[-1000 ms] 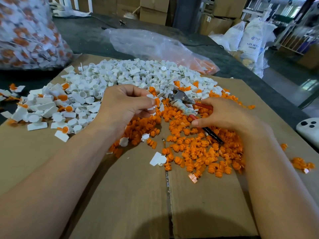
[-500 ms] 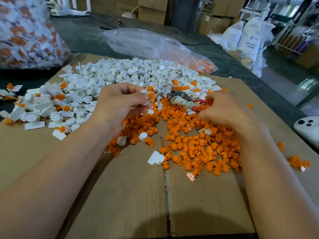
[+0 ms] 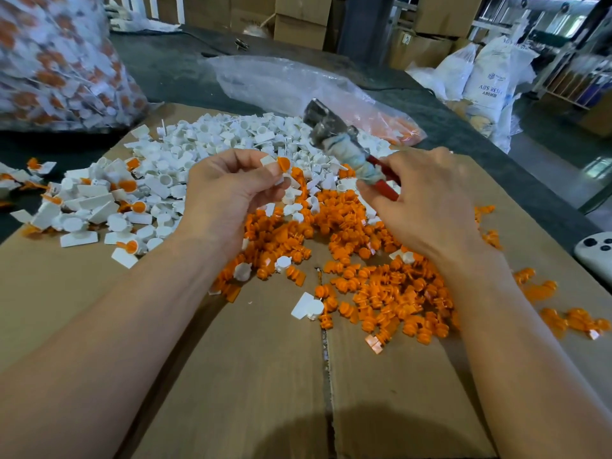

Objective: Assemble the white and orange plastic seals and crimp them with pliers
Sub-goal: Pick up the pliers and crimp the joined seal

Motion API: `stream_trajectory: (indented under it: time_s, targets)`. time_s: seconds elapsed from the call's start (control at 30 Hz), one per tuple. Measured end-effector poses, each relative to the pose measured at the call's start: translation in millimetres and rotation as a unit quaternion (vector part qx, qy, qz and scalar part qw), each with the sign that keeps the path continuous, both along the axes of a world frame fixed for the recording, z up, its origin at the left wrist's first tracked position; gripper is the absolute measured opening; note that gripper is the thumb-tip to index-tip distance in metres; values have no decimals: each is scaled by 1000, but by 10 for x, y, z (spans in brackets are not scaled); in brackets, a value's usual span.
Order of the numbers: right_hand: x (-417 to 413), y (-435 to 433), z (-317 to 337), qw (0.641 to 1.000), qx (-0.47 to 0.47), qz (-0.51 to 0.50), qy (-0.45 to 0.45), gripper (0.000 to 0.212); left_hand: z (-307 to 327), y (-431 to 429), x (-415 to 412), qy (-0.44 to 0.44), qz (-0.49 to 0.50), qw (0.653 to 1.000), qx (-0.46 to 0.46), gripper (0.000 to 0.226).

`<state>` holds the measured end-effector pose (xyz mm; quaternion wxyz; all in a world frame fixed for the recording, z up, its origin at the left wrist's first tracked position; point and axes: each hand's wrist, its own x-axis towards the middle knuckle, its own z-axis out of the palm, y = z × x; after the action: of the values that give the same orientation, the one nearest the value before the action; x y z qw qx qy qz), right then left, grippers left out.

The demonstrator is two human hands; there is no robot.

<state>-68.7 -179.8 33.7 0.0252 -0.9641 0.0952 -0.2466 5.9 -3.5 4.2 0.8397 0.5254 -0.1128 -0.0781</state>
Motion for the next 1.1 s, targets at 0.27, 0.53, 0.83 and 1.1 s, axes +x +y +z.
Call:
stream_trajectory:
  time_s: [0.27,0.53,0.83,1.1]
  targets:
    - [19,179,-141,995,37,72,51,57,13,8,8,-11,38,997,-69,19]
    - [46,157,-181,992,51,74,84,55,14,20,29,-6,53,993,-106,14]
    - [36,217,-192,991,51,70,104,50,10,15,29,-3,65,994,-91,20]
    - [29,259,-182,992,17,74,97,36,14,-1,4,-3,66,994,-86,22]
